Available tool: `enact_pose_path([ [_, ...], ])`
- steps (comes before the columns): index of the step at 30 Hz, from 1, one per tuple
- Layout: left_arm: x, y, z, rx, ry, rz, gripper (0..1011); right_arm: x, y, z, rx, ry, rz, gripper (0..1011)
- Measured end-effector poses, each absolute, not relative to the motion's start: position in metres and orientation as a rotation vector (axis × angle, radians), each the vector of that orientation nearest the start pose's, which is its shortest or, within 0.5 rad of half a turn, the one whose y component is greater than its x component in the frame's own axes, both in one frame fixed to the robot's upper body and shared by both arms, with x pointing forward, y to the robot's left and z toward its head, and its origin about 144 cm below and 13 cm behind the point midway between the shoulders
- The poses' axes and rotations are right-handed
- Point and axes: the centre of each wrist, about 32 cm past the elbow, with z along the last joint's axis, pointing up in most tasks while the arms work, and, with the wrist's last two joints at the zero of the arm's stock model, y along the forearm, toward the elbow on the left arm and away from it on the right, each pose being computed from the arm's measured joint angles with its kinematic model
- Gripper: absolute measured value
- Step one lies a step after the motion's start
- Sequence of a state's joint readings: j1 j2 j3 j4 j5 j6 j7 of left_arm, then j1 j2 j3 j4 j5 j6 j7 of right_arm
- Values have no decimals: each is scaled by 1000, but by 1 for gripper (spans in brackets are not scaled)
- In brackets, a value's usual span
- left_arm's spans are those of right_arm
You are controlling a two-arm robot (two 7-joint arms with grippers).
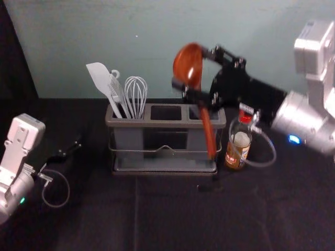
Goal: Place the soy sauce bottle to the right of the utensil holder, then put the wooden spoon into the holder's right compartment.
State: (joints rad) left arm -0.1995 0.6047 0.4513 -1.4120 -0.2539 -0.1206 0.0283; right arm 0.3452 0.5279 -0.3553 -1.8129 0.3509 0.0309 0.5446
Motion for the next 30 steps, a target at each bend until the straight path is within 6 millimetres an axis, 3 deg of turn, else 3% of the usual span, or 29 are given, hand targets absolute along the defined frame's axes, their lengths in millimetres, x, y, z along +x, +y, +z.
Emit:
enact_pose_path([
  [16,489,310,1140,304,-285,1248,1011,562,-234,1338,22,-399,-668,840],
  [30,489,310,1140,304,-285,1248,1011,596,-226,1332,-78,-365,-705,840],
])
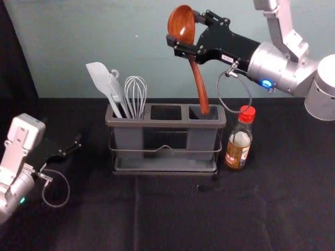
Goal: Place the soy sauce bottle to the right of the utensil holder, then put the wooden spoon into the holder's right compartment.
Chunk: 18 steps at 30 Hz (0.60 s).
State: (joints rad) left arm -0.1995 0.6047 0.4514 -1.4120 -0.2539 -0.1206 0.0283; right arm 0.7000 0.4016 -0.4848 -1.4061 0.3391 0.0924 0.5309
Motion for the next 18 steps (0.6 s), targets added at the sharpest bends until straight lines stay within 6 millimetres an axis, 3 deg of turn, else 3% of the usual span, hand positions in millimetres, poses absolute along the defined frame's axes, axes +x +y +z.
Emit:
enact_pose_path([
  [18,489,310,1140,304,-285,1248,1011,607,-229,1321,-119,-320,-709,840],
])
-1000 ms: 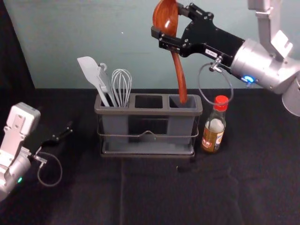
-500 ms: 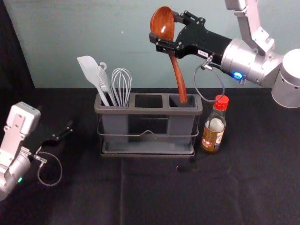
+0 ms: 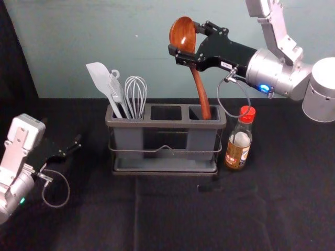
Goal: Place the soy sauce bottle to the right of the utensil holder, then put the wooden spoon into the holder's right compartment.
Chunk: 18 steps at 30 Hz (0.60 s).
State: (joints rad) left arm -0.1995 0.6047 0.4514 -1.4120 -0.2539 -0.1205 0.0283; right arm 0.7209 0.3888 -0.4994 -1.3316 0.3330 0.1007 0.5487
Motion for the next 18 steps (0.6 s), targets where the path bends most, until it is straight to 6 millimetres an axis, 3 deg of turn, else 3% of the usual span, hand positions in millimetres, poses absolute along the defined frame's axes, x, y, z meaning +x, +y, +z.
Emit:
enact_pose_path([
  [7,489,310,1140,304,-285,1248,1011,602,-236,1318,-133,-310,-701,840],
  [18,489,310,1140,305,-285,1248,1011,574,-259,1317,-126,-307,-719,840],
])
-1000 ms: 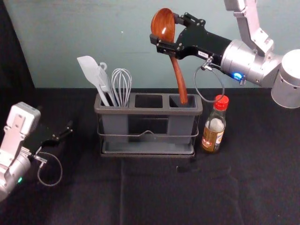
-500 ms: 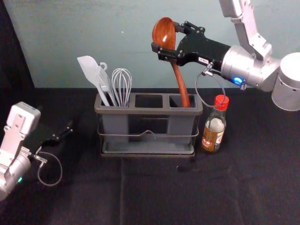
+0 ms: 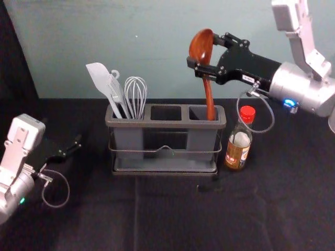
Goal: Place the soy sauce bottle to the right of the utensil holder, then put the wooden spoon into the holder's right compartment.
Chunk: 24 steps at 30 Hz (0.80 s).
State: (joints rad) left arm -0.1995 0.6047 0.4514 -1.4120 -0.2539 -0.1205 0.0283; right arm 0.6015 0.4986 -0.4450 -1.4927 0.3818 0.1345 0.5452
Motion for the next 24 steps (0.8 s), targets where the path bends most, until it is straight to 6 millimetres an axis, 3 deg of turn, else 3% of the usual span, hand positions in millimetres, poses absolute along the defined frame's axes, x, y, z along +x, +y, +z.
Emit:
enact_pose_path([
  [15,489,310,1140,304,-285,1248,1011,544,-273,1309,-120,-304,-718,840],
  [24,489,310,1140,304,-285,1248,1011,542,-274,1295,-143,-281,-726,840],
])
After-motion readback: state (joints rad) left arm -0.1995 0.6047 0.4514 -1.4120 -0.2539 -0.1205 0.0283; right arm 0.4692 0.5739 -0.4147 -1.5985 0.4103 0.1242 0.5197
